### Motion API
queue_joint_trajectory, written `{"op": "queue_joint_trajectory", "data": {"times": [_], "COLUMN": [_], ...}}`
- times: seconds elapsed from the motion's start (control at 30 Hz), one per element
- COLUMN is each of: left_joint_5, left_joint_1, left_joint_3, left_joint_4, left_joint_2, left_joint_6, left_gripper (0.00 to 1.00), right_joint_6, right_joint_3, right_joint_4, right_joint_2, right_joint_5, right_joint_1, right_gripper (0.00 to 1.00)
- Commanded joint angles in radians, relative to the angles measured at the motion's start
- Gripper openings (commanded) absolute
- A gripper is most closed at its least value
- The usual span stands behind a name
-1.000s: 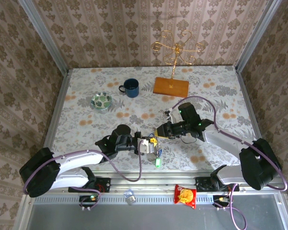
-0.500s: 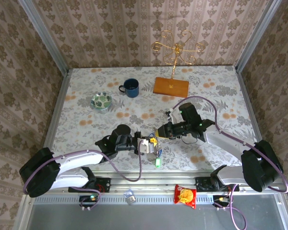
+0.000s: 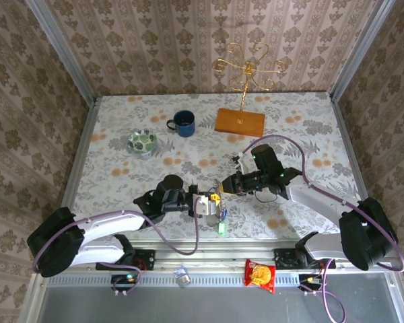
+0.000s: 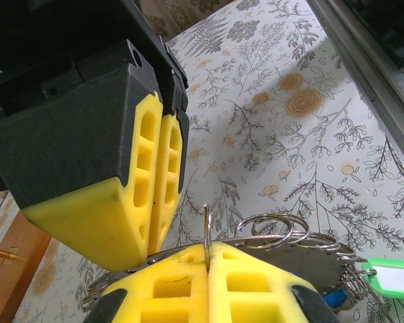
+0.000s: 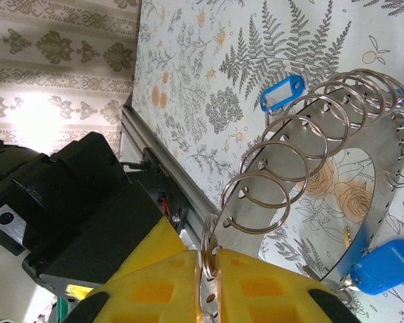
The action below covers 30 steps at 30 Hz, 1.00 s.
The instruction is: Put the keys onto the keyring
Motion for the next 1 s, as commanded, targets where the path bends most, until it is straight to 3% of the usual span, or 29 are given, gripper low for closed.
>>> {"op": "queue_joint_trajectory", "data": {"times": [0.0,0.6,0.97], "left_joint_5": [0.0,-0.008,-0.02], "left_joint_1": [-0.008,-0.009,-0.01], "left_joint_3": [-0.007,-0.018,-0.015], "left_joint_4": [0.004,0.004,0.002], "left_joint_2": [-0.013,-0.016,-0.014], "left_joint_6": [0.022,0.021,0.03], "left_gripper": [0.0,0.0,0.0], "right_joint_6": [-0.007,-0.095,-0.142], "right_joint_3": [0.021,0.055,0.039], "right_joint_4": [-0.009,-0.107,-0.147], "right_joint_2": [-0.018,-0.09,-0.076], "right_joint_5": [0.01,0.068,0.113], "right_joint_1": [0.001,0.001,0.003], "right_gripper": [0.15,0.02,0.0]}}
